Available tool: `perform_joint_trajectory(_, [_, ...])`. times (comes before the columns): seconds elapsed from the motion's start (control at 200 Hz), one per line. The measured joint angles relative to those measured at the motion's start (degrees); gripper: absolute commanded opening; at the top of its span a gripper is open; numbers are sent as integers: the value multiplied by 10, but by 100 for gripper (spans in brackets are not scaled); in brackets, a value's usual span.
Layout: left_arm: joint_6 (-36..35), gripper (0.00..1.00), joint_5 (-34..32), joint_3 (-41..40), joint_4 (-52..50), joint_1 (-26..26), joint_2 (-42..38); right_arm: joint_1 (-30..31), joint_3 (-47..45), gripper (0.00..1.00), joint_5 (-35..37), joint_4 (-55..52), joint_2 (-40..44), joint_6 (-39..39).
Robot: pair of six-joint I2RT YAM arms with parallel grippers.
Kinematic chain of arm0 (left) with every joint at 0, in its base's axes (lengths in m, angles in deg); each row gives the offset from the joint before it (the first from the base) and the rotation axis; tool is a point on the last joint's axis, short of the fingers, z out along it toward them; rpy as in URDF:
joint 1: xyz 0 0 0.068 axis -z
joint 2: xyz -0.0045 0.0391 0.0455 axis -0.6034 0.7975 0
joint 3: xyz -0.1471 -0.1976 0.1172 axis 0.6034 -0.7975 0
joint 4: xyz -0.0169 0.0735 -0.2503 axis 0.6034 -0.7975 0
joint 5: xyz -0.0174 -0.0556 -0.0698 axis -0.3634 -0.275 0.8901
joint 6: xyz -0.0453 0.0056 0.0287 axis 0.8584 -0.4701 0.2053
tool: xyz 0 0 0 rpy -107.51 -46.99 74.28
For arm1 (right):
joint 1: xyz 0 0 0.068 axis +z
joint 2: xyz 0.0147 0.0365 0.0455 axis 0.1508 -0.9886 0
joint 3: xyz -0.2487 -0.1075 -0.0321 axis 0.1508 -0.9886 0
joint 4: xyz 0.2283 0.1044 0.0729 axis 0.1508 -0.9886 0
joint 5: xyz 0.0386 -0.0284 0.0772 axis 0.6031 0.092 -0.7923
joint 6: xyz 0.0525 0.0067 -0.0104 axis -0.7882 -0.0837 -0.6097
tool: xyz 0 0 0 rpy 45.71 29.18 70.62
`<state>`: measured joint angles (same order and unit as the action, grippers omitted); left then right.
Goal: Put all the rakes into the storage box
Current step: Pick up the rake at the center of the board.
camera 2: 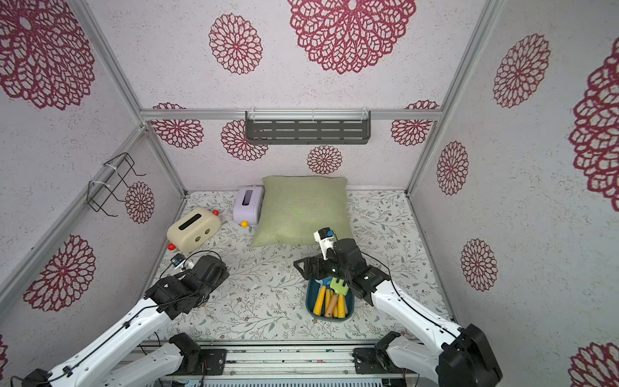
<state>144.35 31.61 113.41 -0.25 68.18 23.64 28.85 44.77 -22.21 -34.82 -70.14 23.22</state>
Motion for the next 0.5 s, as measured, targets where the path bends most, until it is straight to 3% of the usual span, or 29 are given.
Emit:
perform_joint_trajectory(0.17, [8, 99, 14, -9, -7, -105, 9, 22, 21, 99, 7, -9, -5, 16])
perform_joint_trajectory(0.32, [3, 100, 42, -14, 9, -183, 37, 79, 63, 99, 19, -13, -41, 30])
perform_joint_trajectory(0.5, [-25, 92, 106, -17, 49, -280, 120, 128, 93, 99, 35, -19, -85, 38])
